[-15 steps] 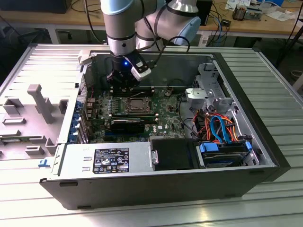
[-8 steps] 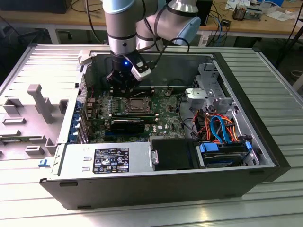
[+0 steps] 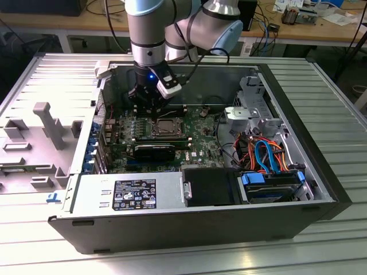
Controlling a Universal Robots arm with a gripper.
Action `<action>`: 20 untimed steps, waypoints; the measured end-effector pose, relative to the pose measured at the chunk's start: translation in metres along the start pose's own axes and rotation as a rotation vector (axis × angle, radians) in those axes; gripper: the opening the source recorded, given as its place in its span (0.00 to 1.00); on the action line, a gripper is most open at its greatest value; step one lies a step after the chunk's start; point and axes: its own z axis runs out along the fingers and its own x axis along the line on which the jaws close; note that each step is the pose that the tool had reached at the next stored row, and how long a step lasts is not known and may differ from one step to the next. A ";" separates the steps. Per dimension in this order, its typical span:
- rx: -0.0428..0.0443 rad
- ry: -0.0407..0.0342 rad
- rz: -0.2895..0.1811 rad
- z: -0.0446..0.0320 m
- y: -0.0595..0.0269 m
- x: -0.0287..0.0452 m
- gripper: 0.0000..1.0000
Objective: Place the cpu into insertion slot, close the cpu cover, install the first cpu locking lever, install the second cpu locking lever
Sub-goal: 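Install the second cpu locking lever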
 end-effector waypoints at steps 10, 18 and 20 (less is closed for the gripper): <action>-0.0023 0.0062 0.021 0.0045 -0.0002 -0.0052 0.11; -0.0138 0.0105 0.021 0.0075 -0.0014 -0.0158 0.11; -0.0162 0.0117 0.021 0.0075 -0.0020 -0.0183 0.11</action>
